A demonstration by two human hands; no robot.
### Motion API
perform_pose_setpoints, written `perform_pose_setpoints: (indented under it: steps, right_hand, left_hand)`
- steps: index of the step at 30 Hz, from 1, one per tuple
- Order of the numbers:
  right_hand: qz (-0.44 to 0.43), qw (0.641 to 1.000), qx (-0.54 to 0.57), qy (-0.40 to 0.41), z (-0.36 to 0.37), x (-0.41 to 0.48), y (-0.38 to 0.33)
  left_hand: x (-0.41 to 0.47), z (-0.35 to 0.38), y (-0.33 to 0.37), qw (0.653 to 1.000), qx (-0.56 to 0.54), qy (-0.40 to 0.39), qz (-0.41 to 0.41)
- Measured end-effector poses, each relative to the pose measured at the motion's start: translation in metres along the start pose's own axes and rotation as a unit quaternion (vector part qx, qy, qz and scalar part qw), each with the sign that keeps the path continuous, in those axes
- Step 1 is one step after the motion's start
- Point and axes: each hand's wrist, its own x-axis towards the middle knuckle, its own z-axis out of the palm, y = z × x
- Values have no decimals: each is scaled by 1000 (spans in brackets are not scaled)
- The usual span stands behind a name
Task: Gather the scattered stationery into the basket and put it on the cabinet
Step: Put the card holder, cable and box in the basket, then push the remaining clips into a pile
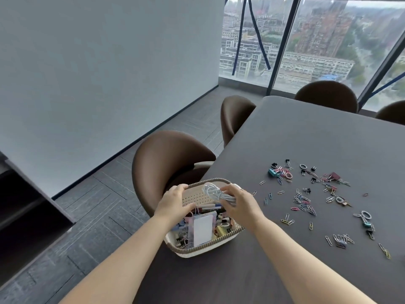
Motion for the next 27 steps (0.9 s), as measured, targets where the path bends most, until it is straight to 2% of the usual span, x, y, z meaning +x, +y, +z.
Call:
perform_pose_setpoints:
  steps: [3, 8, 12, 16, 19, 22, 25, 27]
  right_hand:
    - [-10, 997, -77, -17, 13, 6, -4]
    - [-16, 999, -45, -2, 10, -6, 0]
    - [4, 997, -29, 66, -16, -29, 22]
    - [66, 988, -36, 134, -58, -68, 71]
    - [110, 981, -57, 152, -89, -107, 118]
    - [143, 975, -83, 147, -114, -146, 164]
    - [174, 970, -94, 140, -126, -180, 206]
    - [196, 966, -119, 122, -128, -200, 233]
  left_hand:
    - [-10, -2, -13, 998, 16, 46, 42]
    - [-23, 2, -10, 986, 48, 109, 118]
    - [-30, 15, 31, 973, 26, 133, 189]
    - [-40, 43, 98, 954, 13, 123, 273]
    - [-47, 80, 150, 942, 10, 85, 324]
    - [-53, 133, 181, 941, 43, 27, 334]
    - [-61, 188, 191, 951, 121, -62, 276]
    - [-65, 218, 185, 943, 210, -133, 220]
